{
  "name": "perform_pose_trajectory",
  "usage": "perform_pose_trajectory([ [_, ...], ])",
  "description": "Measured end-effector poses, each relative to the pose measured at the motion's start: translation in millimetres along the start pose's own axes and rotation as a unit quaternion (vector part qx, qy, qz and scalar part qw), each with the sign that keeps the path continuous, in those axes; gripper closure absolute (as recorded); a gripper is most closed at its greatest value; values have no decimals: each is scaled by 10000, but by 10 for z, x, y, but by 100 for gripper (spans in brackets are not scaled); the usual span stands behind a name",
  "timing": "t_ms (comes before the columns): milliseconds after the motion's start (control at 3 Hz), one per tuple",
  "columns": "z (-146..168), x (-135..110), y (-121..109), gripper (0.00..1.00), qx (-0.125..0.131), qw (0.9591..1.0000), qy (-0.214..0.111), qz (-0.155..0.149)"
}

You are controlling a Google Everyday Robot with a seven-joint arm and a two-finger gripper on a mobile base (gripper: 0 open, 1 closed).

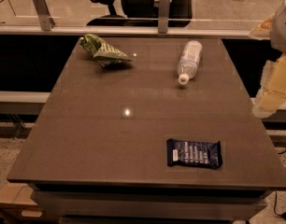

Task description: Pick green jalapeno chip bag

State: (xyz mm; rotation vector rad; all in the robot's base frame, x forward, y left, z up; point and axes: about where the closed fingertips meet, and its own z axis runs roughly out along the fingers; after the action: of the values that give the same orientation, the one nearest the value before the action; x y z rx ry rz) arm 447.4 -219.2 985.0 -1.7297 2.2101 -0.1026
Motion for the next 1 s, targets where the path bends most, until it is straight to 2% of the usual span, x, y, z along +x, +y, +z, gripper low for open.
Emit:
perform_pose_trajectory([
  [333, -75, -65, -219, 0, 220, 9986, -389, -279],
  [667, -119, -191, -479, 0, 451, 9923, -901, -717],
  [1000, -122, -356, -661, 0, 552, 9847, -1259, -1073],
])
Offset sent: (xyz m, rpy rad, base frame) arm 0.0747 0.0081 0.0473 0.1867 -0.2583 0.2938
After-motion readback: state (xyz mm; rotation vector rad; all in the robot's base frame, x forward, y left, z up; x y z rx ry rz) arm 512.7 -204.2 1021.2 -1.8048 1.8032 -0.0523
